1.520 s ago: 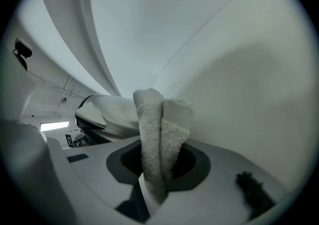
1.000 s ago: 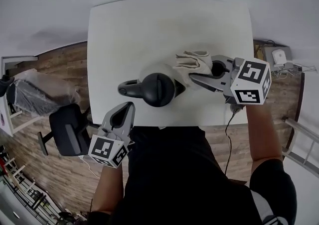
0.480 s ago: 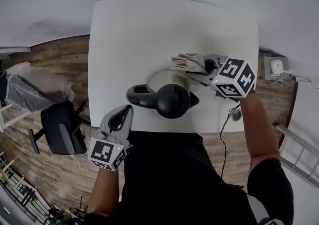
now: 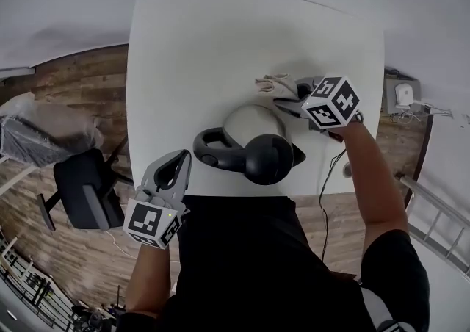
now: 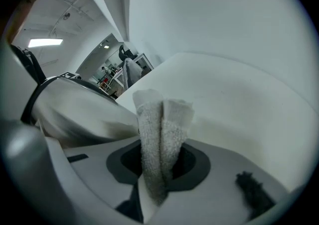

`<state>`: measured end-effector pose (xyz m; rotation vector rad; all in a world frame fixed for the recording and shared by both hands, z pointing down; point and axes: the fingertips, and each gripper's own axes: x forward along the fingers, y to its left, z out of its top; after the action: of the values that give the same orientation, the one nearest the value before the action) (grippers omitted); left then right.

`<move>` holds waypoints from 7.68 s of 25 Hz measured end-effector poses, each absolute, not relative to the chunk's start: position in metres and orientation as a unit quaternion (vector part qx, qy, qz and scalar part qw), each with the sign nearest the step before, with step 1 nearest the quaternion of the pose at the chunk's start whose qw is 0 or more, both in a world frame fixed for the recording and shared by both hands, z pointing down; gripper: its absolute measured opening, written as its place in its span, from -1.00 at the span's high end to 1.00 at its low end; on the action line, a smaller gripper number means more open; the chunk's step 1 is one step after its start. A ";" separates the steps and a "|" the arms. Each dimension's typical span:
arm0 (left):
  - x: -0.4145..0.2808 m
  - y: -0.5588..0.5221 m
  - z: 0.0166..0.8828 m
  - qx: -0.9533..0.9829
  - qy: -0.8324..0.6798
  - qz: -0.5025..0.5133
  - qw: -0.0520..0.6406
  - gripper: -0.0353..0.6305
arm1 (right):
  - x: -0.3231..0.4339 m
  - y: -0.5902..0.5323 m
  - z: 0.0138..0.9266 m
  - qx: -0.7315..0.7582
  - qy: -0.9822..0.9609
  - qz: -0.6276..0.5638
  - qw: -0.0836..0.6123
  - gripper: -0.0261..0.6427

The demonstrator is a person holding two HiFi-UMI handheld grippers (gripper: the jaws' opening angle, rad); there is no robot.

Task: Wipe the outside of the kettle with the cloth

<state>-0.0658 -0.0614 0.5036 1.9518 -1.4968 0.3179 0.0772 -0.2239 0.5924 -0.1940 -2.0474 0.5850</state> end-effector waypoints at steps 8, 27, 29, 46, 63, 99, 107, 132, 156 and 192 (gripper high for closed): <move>-0.079 -0.065 0.515 0.753 -0.551 0.124 0.339 0.88 | 0.075 -0.222 0.484 -0.095 -0.882 0.174 0.428 0.64; -0.093 -0.053 0.525 0.746 -0.553 0.109 0.355 0.87 | 0.027 -0.190 0.496 -0.268 -0.795 -0.070 0.540 0.64; -0.095 -0.052 0.528 0.741 -0.557 0.108 0.359 0.88 | 0.023 -0.192 0.513 -0.274 -0.785 -0.070 0.551 0.64; -0.096 -0.047 0.519 0.745 -0.558 0.108 0.349 0.87 | 0.007 -0.212 0.556 -0.218 -0.799 0.010 0.560 0.64; -0.084 -0.040 0.497 0.777 -0.544 0.151 0.279 0.88 | 0.022 -0.156 0.401 -0.337 -0.732 -0.246 0.538 0.64; -0.129 0.008 0.516 0.729 -0.595 0.126 0.314 0.87 | -0.040 -0.140 0.586 -0.426 -0.625 -0.219 0.617 0.64; -0.140 0.013 0.510 0.731 -0.597 0.101 0.315 0.88 | -0.068 -0.157 0.606 -0.358 -0.671 -0.202 0.617 0.64; -0.081 -0.077 0.406 0.799 -0.564 0.120 0.172 0.87 | 0.103 -0.164 0.336 0.352 -0.895 -0.037 0.270 0.64; -0.149 -0.005 0.425 0.879 -0.434 0.092 0.174 0.88 | 0.032 -0.119 0.308 0.489 -0.862 0.114 0.069 0.64; -0.175 0.017 0.456 0.852 -0.450 0.161 0.213 0.88 | -0.089 -0.037 0.582 0.308 -0.717 0.625 0.031 0.64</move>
<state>-0.1751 0.0175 0.4560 2.3656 -1.2495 0.4456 -0.0890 -0.0374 0.5821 0.9482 -2.2073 1.9254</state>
